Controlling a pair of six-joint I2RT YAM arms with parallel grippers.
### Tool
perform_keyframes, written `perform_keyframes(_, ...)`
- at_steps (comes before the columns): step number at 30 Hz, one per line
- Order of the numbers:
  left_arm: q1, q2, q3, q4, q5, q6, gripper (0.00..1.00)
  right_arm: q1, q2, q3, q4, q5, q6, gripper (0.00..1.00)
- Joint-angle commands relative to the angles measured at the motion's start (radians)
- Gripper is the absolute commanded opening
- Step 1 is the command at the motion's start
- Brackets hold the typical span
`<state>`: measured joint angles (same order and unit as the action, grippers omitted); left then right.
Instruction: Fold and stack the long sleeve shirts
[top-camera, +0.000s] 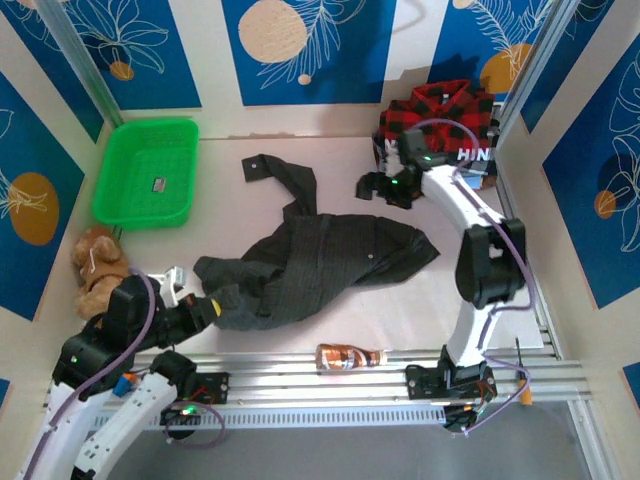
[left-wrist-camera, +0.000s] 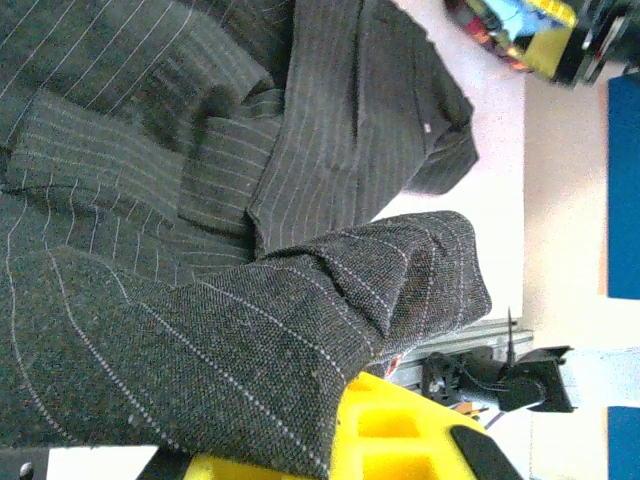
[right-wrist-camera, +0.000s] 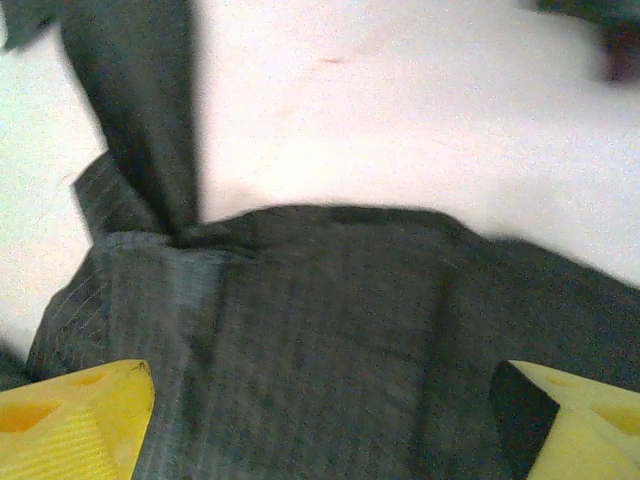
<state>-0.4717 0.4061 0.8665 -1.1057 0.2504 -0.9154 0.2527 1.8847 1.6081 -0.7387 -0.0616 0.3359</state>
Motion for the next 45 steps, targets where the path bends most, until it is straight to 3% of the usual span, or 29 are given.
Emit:
perform_keyframes(1, -0.006, -0.016, -0.034, -0.036, -0.005, -0.01, 0.0, 0.132, 0.115, 0.145, -0.143, 0.057, -0.097, 0.86)
perform_keyframes(8, -0.006, -0.036, -0.072, -0.029, 0.001, -0.019, 0.0, 0.306, 0.296, 0.333, -0.168, 0.139, -0.084, 0.85)
perform_keyframes(15, -0.006, -0.03, -0.112, 0.015, 0.018, -0.02, 0.0, 0.446, 0.487, 0.592, -0.286, 0.343, -0.065, 0.8)
perform_keyframes(21, -0.006, -0.018, -0.115, 0.029, 0.021, -0.014, 0.0, 0.484, 0.617, 0.75, -0.361, 0.384, -0.009, 0.69)
perform_keyframes(32, -0.006, -0.023, -0.121, 0.026, 0.018, -0.013, 0.0, 0.513, 0.685, 0.782, -0.409, 0.452, 0.012, 0.52)
perform_keyframes(40, -0.007, -0.026, -0.125, 0.028, 0.013, -0.009, 0.0, 0.524, 0.675, 0.798, -0.42, 0.515, 0.019, 0.3)
perform_keyframes(45, -0.007, -0.023, -0.136, 0.055, 0.015, -0.013, 0.0, 0.52, 0.673, 0.799, -0.418, 0.483, 0.021, 0.01)
